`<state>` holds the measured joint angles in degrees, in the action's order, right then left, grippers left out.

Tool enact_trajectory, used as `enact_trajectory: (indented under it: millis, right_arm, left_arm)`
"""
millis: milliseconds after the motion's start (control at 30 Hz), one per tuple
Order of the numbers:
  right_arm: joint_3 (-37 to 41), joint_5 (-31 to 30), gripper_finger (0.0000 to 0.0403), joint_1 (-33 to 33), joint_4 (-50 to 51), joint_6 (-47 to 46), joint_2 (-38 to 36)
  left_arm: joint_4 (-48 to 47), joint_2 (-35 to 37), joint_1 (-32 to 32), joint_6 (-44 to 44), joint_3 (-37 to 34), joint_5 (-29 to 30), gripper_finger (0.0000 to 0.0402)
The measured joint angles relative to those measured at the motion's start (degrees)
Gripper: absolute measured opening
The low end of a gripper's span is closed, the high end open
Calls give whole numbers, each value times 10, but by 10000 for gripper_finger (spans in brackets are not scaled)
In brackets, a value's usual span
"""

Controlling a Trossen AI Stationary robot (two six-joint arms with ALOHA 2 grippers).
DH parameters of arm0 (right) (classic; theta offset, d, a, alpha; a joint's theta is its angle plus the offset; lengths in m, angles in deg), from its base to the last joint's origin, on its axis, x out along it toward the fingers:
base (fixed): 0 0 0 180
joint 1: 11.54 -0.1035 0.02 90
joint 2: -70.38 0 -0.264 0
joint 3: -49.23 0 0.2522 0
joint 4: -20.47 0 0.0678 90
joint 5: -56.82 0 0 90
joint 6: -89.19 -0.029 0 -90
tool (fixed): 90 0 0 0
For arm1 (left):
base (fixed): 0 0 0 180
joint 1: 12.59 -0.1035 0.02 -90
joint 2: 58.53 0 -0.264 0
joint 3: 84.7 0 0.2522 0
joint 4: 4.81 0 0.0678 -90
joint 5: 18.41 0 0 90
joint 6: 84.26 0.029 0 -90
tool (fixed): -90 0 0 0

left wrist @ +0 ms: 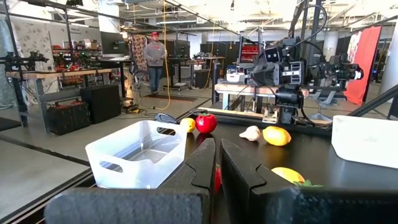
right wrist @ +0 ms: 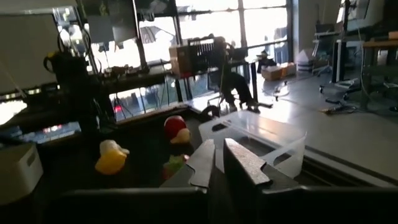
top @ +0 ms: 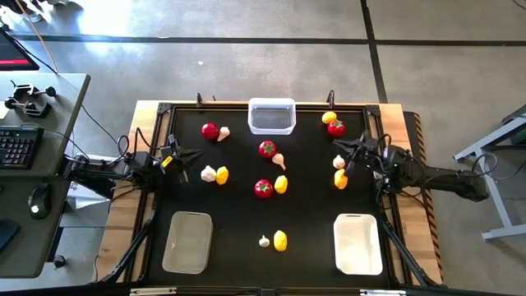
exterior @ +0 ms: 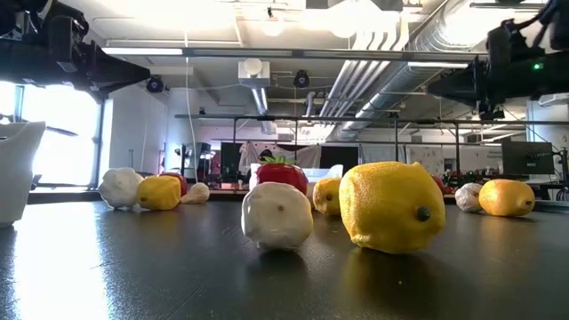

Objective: Sort produce into baskets
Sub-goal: Put the red tomato into the transparent bin

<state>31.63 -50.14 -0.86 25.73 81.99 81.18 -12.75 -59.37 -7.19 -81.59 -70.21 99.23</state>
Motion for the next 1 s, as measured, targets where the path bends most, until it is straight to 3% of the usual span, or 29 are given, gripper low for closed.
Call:
enact_trajectory:
  millis: [500,733,1000]
  right_arm:
    - [-158,-10,205,-90,13,-44,315]
    - [-290,-55,250,-105,179,-27,396]
    - [-409,-69,264,-56,317,4,463]
  left_arm:
    - [0,0,0,0,0,0,10]
    - [0,0,0,0,0,0,10]
    - [0,0,0,0,0,0,10]
